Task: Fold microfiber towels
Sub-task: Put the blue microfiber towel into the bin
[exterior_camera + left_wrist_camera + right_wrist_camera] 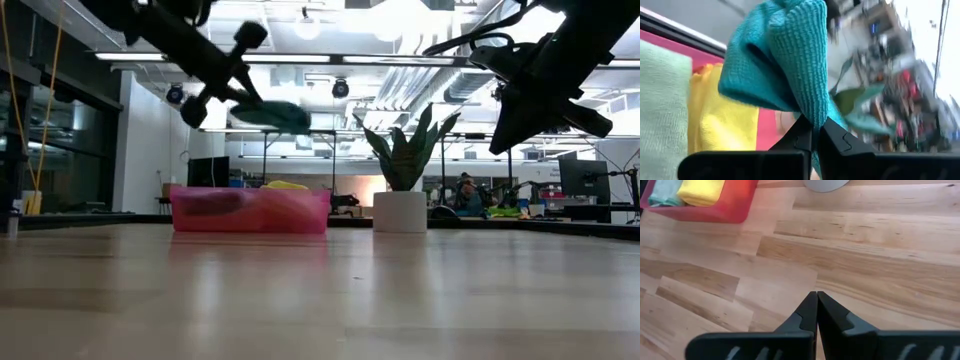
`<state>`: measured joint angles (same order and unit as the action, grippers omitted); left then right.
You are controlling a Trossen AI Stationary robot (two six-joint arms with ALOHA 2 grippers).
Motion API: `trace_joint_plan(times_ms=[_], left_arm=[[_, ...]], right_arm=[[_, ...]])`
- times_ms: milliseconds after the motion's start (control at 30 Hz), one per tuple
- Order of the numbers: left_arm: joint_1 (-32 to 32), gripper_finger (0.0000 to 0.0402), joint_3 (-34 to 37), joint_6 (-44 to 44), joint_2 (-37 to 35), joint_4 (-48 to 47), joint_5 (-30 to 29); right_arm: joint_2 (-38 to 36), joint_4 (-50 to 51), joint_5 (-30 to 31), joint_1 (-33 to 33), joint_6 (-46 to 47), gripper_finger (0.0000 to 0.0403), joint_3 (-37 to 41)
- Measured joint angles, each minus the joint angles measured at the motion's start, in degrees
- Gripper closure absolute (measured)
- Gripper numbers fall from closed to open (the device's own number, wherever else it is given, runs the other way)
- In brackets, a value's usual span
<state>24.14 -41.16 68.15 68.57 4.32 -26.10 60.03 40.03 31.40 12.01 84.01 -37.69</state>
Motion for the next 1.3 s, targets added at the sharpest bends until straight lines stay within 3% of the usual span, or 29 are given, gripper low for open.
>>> trace_joint_plan(times_ms=[133,233,333,500,633,833,933,1067,1300], left_arm=[[-7.73,0.0401,0.10,4.11,-0.02,-0.17,-14.52],[-8.18,0.0401,0.10,-0.24,-0.09,-0.20,-13.03],[-4.16,0.0401,0.09,-6.03,-1.30,-0.66,-2.33],[8.07,0.0401,-0.04,-13.88,-1.55,-3.64,25.07],[17.62,0.0401,-2.92,-22.28,-1.52,-15.44,38.95],[28.54,0.0401,-12.91,-40.03,-0.20,-37.61,44.78],[32.58,0.0401,-16.14,-46.07,2.82,-43.77,51.86],[35.14,0.0401,-16.98,-50.43,8.23,-44.86,62.70],[37.26,0.0401,-17.04,-54.78,13.17,-44.37,64.64]], right_arm=[[0.00,-0.01,-0.02,0.00,-0.02,0.0402,0.00],[0.00,-0.02,-0.09,0.00,-0.12,0.0402,0.00],[0.00,-0.02,-0.11,0.00,-0.35,0.0402,0.00],[0.00,-0.02,-0.27,0.00,-0.39,0.0402,0.00],[0.00,-0.05,-0.37,0.00,-0.42,0.0402,0.00],[0.00,-0.64,-0.26,0.00,-0.20,0.0402,0.00],[0.00,-0.66,0.04,0.00,-0.13,0.0402,0.00],[0.00,-0.86,0.03,0.00,-0.02,0.0402,0.00],[0.00,-0.87,0.01,0.00,1.19,0.0402,0.00]])
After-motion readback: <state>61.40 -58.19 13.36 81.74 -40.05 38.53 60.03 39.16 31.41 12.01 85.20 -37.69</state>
